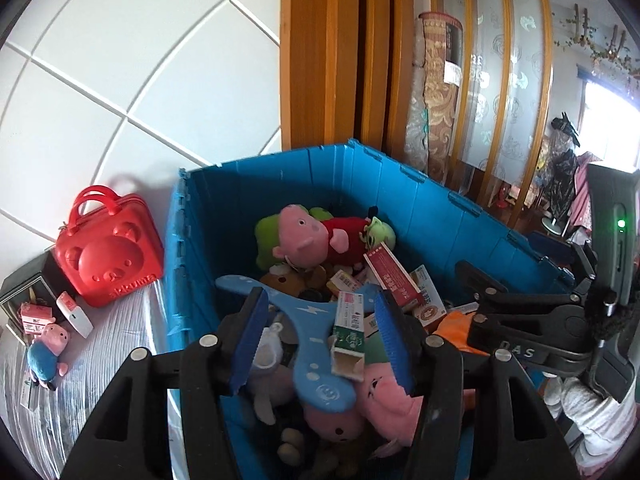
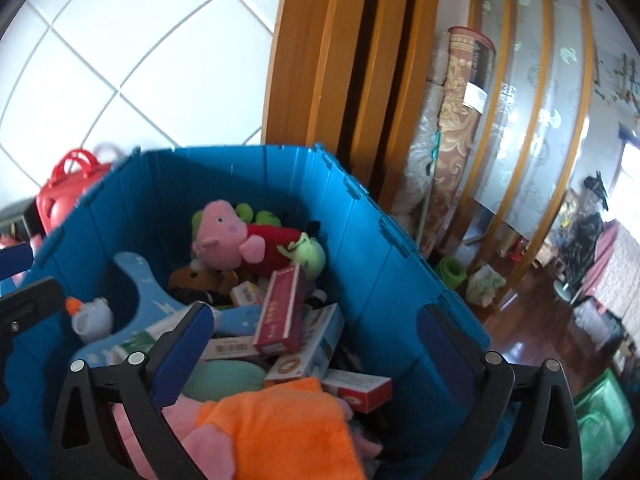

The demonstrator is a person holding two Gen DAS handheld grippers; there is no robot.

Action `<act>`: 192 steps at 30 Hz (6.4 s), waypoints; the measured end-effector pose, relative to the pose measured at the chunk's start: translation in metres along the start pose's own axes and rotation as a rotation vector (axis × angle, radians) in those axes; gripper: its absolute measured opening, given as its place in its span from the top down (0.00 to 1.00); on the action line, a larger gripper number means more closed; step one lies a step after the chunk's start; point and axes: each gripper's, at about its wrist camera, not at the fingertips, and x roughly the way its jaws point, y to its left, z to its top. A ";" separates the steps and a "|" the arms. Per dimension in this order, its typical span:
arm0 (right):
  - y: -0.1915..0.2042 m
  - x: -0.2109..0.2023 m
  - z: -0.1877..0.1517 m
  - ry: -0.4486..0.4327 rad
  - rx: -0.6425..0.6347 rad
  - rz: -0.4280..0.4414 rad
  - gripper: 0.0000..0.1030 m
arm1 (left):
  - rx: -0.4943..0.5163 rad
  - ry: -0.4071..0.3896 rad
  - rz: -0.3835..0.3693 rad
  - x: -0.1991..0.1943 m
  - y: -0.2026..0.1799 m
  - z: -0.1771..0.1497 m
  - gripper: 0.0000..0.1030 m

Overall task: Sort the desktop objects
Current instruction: 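Withdraw both tools from the bin back toward the bed, then grasp the blue-shirt pig plush with both tools together, then carry the blue-shirt pig plush into the blue bin and open both tools, then withdraw both tools from the bin back toward the bed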

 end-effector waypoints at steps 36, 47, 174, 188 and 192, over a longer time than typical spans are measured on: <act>0.460 -0.026 0.012 0.032 -0.232 0.553 0.00 | -0.518 0.087 0.505 -0.125 0.508 -0.224 0.28; 0.578 0.101 0.005 0.162 -0.379 0.604 0.00 | -0.665 0.212 0.522 -0.014 0.625 -0.235 0.28; 0.025 -0.064 -0.038 -0.082 0.125 0.136 0.00 | 0.034 -0.094 -0.082 -0.061 0.023 -0.027 0.20; 0.173 -0.105 -0.006 -0.172 -0.043 0.340 0.00 | -0.149 -0.118 0.157 -0.117 0.183 -0.092 0.20; 0.229 -0.112 0.002 -0.175 -0.085 0.389 0.00 | -0.208 -0.100 0.220 -0.131 0.244 -0.114 0.20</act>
